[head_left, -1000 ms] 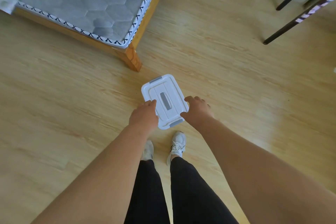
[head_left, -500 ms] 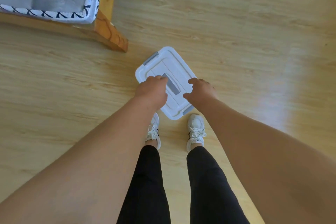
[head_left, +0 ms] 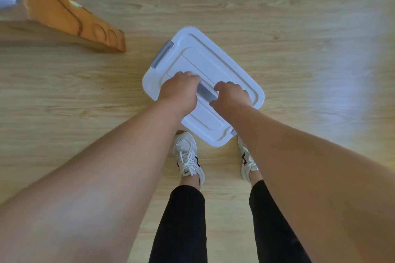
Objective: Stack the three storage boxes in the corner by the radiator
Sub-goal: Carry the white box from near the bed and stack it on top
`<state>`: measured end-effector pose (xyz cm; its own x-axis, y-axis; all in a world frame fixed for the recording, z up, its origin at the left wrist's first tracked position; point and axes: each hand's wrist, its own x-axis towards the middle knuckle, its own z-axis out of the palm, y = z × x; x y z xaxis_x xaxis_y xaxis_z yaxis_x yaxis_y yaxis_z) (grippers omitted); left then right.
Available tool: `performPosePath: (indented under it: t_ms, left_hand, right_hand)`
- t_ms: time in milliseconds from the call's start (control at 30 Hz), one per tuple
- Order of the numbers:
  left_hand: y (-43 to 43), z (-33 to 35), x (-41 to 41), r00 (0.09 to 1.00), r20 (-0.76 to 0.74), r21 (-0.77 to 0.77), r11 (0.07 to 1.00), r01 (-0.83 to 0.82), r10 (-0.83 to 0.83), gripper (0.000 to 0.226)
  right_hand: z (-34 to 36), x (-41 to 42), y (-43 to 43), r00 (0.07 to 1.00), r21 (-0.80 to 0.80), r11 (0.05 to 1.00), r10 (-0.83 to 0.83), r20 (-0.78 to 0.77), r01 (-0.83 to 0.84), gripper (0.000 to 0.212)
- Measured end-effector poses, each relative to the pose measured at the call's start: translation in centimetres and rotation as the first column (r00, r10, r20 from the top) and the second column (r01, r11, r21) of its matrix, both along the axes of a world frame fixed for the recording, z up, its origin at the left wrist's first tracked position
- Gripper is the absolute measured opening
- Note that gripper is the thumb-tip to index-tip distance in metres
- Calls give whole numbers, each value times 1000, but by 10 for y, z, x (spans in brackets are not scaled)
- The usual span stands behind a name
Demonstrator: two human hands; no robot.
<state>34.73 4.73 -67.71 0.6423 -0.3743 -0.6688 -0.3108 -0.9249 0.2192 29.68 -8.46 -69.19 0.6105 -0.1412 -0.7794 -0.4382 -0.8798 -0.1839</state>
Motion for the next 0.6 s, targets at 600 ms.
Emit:
performPosePath:
  t_ms: [600]
  left_hand:
    - [-1, -54, 2, 981, 70, -40, 982, 187, -183, 42]
  right_hand:
    - [-64, 2, 19, 985, -129, 987, 115, 129, -98, 29]
